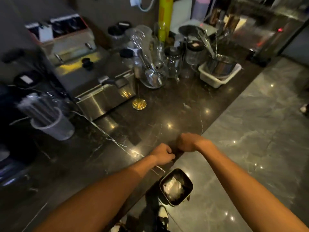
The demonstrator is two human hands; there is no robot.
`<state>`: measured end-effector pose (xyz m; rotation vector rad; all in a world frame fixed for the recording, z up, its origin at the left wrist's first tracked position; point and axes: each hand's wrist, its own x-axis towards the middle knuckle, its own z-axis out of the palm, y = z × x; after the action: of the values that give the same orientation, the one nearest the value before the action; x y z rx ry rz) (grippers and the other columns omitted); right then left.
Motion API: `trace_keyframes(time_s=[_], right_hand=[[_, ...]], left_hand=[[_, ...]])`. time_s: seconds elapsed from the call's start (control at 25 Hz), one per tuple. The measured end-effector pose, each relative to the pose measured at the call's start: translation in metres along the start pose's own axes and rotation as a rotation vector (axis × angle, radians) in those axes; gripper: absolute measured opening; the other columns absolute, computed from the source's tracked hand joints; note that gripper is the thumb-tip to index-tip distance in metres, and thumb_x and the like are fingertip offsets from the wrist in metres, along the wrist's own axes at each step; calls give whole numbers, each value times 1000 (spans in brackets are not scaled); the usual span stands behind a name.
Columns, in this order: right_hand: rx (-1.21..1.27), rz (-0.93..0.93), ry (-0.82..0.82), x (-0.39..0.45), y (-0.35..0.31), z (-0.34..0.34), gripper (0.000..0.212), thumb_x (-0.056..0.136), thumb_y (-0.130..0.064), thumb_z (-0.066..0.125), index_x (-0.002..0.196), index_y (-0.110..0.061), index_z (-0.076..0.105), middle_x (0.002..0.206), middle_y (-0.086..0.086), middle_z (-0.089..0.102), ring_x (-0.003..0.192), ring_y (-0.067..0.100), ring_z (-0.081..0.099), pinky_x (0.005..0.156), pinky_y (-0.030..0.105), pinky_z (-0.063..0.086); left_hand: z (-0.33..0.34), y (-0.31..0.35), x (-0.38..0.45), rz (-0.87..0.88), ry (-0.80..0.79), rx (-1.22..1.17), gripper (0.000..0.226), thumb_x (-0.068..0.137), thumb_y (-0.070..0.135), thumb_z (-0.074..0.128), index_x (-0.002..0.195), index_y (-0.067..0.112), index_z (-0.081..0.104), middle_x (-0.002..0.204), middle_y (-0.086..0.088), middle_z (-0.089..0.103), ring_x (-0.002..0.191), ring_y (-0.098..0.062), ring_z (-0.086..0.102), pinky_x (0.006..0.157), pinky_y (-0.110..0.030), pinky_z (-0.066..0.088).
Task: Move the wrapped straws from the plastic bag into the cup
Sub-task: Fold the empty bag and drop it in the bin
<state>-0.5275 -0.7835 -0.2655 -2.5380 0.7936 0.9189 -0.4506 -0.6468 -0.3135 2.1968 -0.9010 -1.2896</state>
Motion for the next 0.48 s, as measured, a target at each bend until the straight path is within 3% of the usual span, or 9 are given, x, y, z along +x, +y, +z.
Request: trace_keyframes(time_s=[0.08, 0.16, 0.48], right_hand=[[-71, -43, 45, 2, -33, -22, 39, 97, -26, 64, 134, -16, 67, 136, 12, 68, 121, 31, 66, 102, 43, 54], [-103, -102, 96, 4, -75, -38, 44, 97, -28, 64, 140, -19, 63, 141, 10, 65, 127, 30, 63, 104, 43, 53], [-221, -418, 138, 7, -260, -56, 35, 95, -31, 63, 126, -17, 68, 132, 14, 70, 123, 35, 65, 98, 42, 54]], left_hand=[[-40, -12, -17, -14, 95, 58, 25, 91, 32, 68, 106, 14, 75, 110, -9, 76, 109, -27, 70, 87, -30, 51], [-79, -32, -40, -30, 186, 120, 36, 90, 38, 66, 118, 17, 72, 121, -8, 74, 117, -29, 69, 96, -37, 54], [-197, -126, -146, -135, 433, 267, 41, 90, 45, 62, 124, 23, 68, 129, -10, 70, 120, -32, 67, 100, -44, 54]])
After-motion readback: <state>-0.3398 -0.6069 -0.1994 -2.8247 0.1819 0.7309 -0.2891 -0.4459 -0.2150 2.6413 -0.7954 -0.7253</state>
